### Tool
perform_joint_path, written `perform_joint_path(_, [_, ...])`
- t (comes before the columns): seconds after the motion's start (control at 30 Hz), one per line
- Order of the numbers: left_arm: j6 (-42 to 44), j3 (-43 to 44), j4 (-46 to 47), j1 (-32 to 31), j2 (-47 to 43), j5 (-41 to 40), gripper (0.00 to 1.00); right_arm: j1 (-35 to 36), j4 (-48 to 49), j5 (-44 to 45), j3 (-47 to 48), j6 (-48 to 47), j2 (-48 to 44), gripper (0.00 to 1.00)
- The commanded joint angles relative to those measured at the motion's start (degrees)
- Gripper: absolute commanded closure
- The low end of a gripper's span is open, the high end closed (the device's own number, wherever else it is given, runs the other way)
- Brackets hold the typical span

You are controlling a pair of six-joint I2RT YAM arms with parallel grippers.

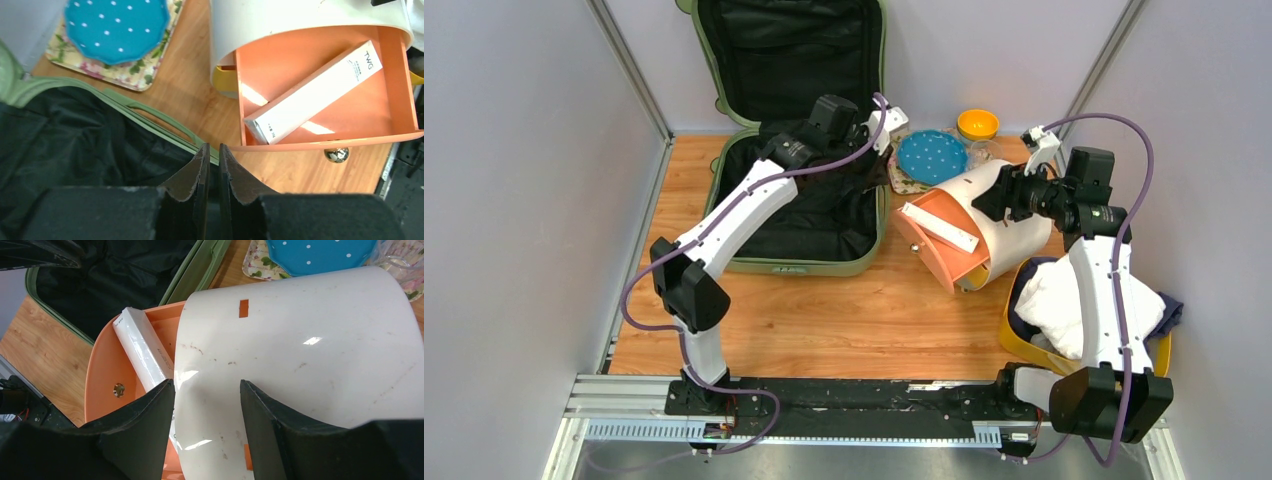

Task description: Open, take out, and arrange the luggage

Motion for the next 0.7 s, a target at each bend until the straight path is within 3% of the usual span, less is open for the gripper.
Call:
perform_joint_path(0.0, [-4.35,-0.6,0.17,0.29,1.36,5.03,0.81,-0.12,-5.24,1.68,0.28,-0.64,-0.11,0.42])
perform_joint_path(0.67, [-2.86,-1.39,3.6,-5.59,5.66,8.19,0.83,-0.12,-5.59,1.95,0.81,-0.73,1.21,0.42])
